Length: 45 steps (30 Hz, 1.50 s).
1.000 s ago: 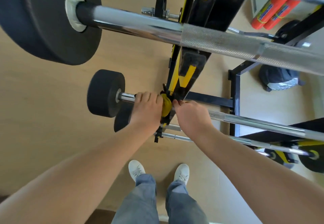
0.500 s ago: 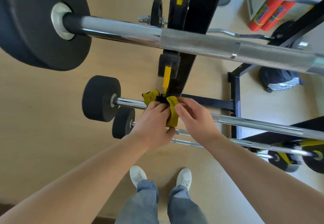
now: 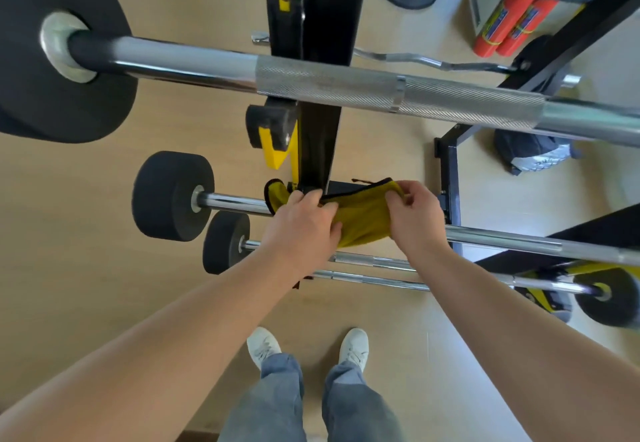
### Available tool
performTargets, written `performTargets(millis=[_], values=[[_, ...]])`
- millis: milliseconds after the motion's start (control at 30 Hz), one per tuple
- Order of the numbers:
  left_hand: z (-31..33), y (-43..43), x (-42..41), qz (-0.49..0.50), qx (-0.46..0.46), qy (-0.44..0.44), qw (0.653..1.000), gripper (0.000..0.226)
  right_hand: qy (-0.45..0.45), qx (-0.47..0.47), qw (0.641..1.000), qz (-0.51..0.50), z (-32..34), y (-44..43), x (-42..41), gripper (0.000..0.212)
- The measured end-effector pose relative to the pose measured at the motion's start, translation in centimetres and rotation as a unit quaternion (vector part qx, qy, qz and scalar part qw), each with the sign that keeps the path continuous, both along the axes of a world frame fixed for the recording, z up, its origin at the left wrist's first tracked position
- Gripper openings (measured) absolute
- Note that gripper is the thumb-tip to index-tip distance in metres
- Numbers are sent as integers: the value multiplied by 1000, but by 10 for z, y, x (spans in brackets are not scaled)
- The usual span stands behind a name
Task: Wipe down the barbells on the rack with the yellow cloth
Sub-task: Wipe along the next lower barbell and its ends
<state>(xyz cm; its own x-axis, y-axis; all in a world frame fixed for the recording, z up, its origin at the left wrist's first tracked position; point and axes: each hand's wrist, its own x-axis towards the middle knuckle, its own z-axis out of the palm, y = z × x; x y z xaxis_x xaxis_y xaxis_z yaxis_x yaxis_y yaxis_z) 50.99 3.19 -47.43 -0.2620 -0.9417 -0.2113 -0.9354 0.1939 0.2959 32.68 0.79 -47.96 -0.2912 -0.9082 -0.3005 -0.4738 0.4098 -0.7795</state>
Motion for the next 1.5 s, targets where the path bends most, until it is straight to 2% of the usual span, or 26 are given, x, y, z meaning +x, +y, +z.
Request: performTargets(millis=[167,267,433,533,600,700,767,833,900,967,1033,1133,1233,1267,1333,1433,1467,1500], values=[[-11,18,-10,-32,-132,-42,990,39,74,-31,997,15,-7,-2,-19,24],[-21,23,-22,-62,-93,-32,993,41,123,-22,991,40,-13,-2,-22,26],[-22,26,-32,-105,-61,64,990,37,228,-7,970,81,-17,0,-30,27],[-27,23,-30,-39,-67,29,997,44,272,16,959,82,-12,-3,-44,28],[-34,18,-26,-5,-63,-20,998,58,335,29,934,118,-10,-2,-50,33],[-44,16,-28,-41,-45,-85,995,74,389,-50,881,263,-9,7,-39,45],[-47,10,-32,-41,-53,-105,992,75,381,-40,836,393,-14,18,-23,59],[-50,-1,-36,-43,-59,-113,991,69,400,-5,809,430,-25,24,-10,73],[-52,-13,-38,-43,-60,-122,990,53,442,5,801,404,-32,17,2,64],[-54,-19,-41,-31,-58,-122,990,39,457,18,805,378,-34,2,14,37],[-55,-21,-45,-23,-66,-127,990,24,447,83,806,378,-32,-17,21,14],[-56,-32,-48,-19,-33,-149,988,13,382,177,786,454,-25,-44,22,18],[-54,-43,-48,-39,-9,-177,983,21,331,254,739,529,-17,-60,25,18],[-53,-44,-48,-44,-7,-179,983,16,338,246,749,513,-19,-58,24,14],[-51,-46,-49,-50,-6,-177,983,6,379,166,802,431,-30,-43,19,5],[-45,-50,-51,-59,8,-176,983,15,465,-29,801,376,-50,-8,18,7],[-45,-50,-51,-58,11,-176,983,15,471,-74,803,357,-51,-5,18,8],[-46,-50,-50,-60,3,-175,983,16,466,-67,805,361,-51,-10,18,7]])
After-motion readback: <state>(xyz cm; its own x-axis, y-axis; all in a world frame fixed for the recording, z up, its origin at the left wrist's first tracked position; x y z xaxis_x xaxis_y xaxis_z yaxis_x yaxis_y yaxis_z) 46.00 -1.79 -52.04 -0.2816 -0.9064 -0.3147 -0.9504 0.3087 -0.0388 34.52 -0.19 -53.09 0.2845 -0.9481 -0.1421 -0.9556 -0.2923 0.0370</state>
